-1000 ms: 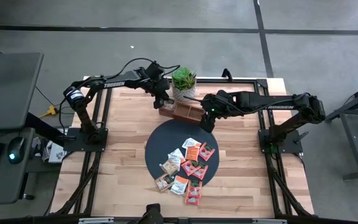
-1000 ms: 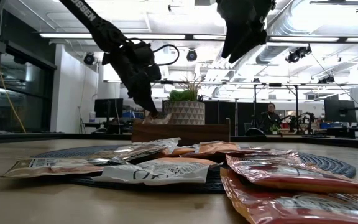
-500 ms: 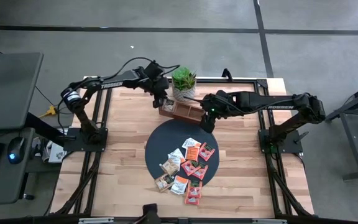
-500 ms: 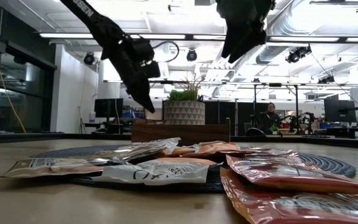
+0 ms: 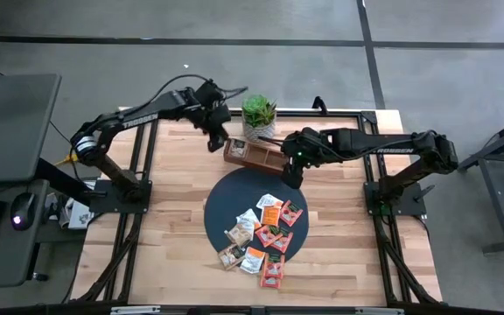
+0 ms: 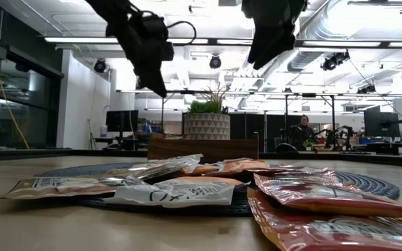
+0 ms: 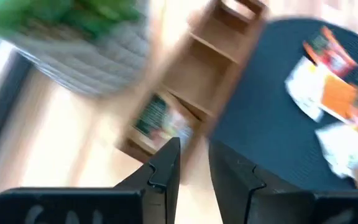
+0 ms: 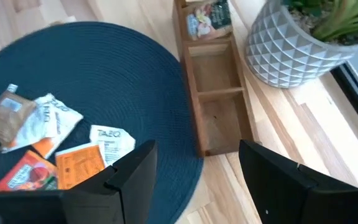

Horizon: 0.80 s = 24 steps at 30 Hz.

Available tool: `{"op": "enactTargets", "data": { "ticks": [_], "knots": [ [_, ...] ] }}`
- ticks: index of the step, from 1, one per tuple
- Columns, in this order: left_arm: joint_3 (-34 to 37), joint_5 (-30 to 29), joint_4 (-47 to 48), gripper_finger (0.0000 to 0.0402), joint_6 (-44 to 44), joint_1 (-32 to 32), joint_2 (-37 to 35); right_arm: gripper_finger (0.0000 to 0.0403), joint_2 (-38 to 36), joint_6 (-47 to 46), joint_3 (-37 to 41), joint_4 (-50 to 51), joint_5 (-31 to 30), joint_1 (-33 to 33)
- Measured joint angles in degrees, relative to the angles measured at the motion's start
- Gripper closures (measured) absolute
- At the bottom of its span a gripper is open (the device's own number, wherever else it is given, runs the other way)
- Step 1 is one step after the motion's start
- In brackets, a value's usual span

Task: Pick & Place Tea
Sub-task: Put the brown tea bag into the left section of the wooden organizer

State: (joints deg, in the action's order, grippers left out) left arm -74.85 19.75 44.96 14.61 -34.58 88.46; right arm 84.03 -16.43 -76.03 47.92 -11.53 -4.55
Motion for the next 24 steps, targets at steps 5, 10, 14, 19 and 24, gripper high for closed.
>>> {"op": "enactTargets", "data": {
  "ticks": [5, 10, 14, 19, 24],
  "knots": [
    [2.82, -2.12, 1.09, 0.0319, -5.77, 6.32, -5.63, 0.0178, 0.00, 1.37, 0.00, -3.08, 0.91, 1.09],
    [7.22, -6.91, 0.17, 0.0319, -14.51, 15.60, -10.20, 0.0178, 0.97, 2.41, 0.00, -5.65, 1.12, 2.86],
    [12.34, -10.47, -3.64, 0.0319, -23.06, 24.24, -13.24, 0.0178, 3.30, 2.54, 0.00, -7.00, 2.58, 4.76],
    [19.04, -17.29, -9.62, 0.0319, -34.57, 35.17, -14.96, 0.0179, 6.83, 1.27, 0.00, -9.45, 4.38, 7.90],
    [25.74, -20.99, -18.42, 0.0319, -44.03, 45.47, -15.08, 0.0179, 9.98, -2.56, 0.00, -12.28, 5.56, 10.62]
  ]
}}
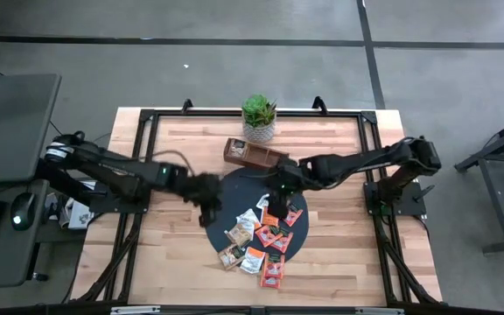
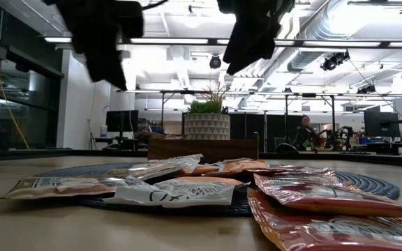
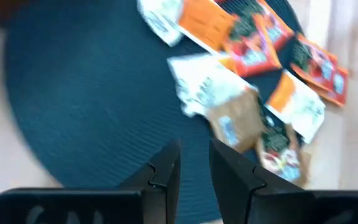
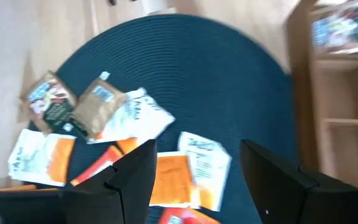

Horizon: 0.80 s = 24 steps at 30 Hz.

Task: Pick & Place Tea
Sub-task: Put the brown tea bag into the left section of the wooden organizer

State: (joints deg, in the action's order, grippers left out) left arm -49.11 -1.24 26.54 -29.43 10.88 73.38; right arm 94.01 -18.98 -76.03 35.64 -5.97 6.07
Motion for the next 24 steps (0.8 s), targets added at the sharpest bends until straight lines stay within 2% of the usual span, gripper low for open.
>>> {"op": "enactTargets", "data": {
  "ticks": [7, 10, 16, 24],
  "knots": [
    [8.83, -8.10, -12.90, 0.0319, -9.89, 9.72, 0.04, 0.0179, 3.49, -7.14, 0.00, -4.05, 0.34, 3.24],
    [11.35, -8.80, -16.98, 0.0319, -11.39, 11.88, 0.04, 0.0179, 4.93, -9.55, 0.00, -5.76, 0.81, 4.70],
    [14.12, -9.13, -23.87, 0.0319, -11.13, 13.18, 2.19, 0.0179, 9.51, -10.89, 0.00, -10.99, 4.82, 7.42],
    [14.36, -9.39, -33.58, 0.0319, -9.90, 13.12, 8.09, 0.0179, 16.10, -14.17, 0.00, -18.09, 5.41, 9.47]
  ]
}}
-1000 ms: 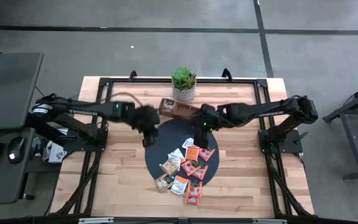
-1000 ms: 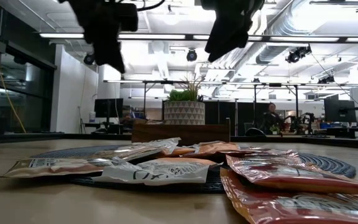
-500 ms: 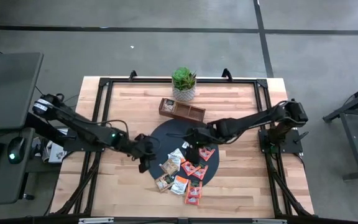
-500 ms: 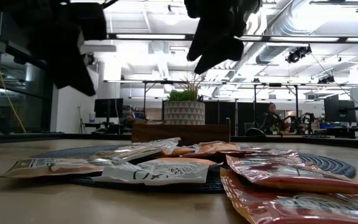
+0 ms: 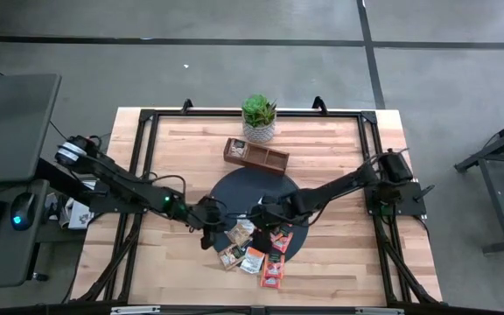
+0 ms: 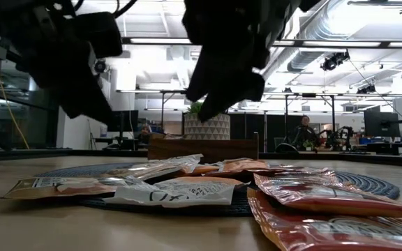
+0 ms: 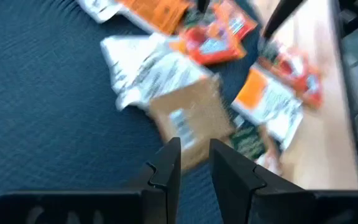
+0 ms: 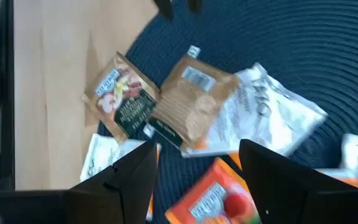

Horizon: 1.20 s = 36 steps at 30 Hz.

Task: Pick & Place Tea
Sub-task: Put the brown tea bag into the left section of the wooden organizer

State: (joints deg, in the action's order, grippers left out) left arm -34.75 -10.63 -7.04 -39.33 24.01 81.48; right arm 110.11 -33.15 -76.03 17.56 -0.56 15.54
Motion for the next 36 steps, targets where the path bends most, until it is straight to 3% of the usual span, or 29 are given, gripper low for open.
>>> {"op": "enactTargets", "data": {
  "ticks": [12, 26, 36],
  "knots": [
    [-0.36, 2.75, -10.31, 0.0319, -13.48, 0.00, 8.99, 0.0179, 1.69, 3.42, 0.00, -2.86, 0.10, 1.01],
    [-2.81, 5.15, -8.87, 0.0319, -8.74, 0.00, 9.55, 0.0179, 1.69, -3.99, 0.00, -2.72, -2.45, 1.44],
    [-2.81, 2.43, -4.38, 0.0319, -4.89, -0.04, 9.59, 0.0179, 1.69, -11.50, 0.00, -2.79, -3.52, 4.35]
  ]
}}
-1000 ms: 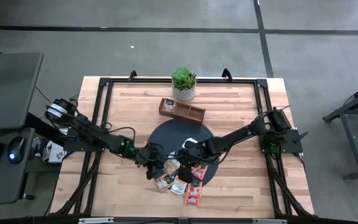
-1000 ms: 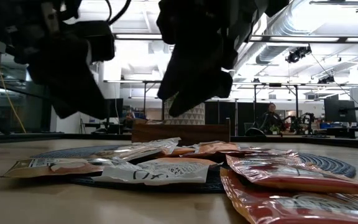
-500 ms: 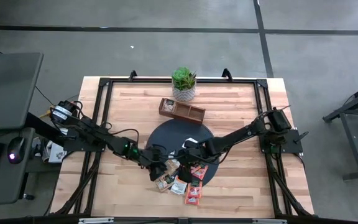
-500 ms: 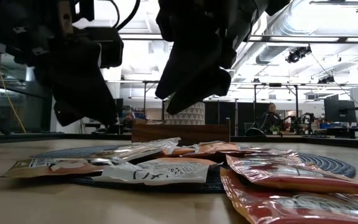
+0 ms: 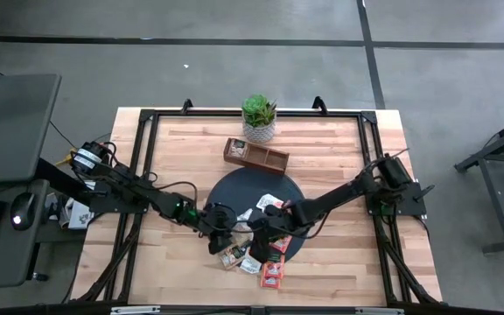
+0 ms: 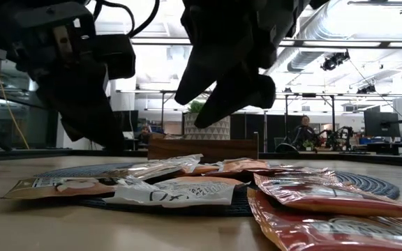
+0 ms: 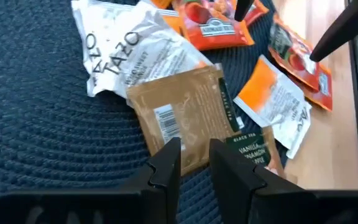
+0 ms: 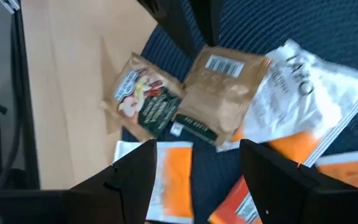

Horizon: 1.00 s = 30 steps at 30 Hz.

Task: Pick & Place Tea
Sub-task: Put the brown tea bag into the left section of the wooden organizer

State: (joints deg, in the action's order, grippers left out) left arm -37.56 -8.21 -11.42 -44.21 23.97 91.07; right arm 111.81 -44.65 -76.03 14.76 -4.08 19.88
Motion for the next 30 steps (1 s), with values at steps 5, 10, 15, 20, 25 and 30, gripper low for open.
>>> {"op": "enactTargets", "data": {
  "ticks": [5, 10, 15, 20, 25, 30],
  "knots": [
    [0.00, 0.61, 0.02, 0.0319, 1.15, 0.00, 0.00, 0.0179, 0.00, -12.45, 0.00, 0.00, -1.53, 1.21],
    [0.00, 0.61, -1.07, 0.0319, 3.39, 0.00, 0.00, 0.0179, 0.00, -27.97, 0.00, -0.07, -7.48, 2.66],
    [0.00, 0.62, -1.66, 0.0319, 4.45, 0.00, 0.00, 0.0179, 0.00, -37.96, 0.00, -0.18, -11.60, 4.98],
    [0.00, 0.65, -1.70, 0.0319, 6.32, 0.00, 0.00, 0.0179, 0.00, -44.14, 0.00, -0.22, -16.74, 7.42],
    [0.00, 1.69, -1.62, 0.0319, 7.00, -0.96, 0.00, 0.0179, 2.07, -47.84, 0.00, -2.45, -16.83, 8.42],
    [0.00, 4.21, -1.54, 0.0319, 9.58, -3.57, 0.00, 0.0179, 5.26, -49.64, 0.02, -8.54, -15.35, 8.40]
  ]
}}
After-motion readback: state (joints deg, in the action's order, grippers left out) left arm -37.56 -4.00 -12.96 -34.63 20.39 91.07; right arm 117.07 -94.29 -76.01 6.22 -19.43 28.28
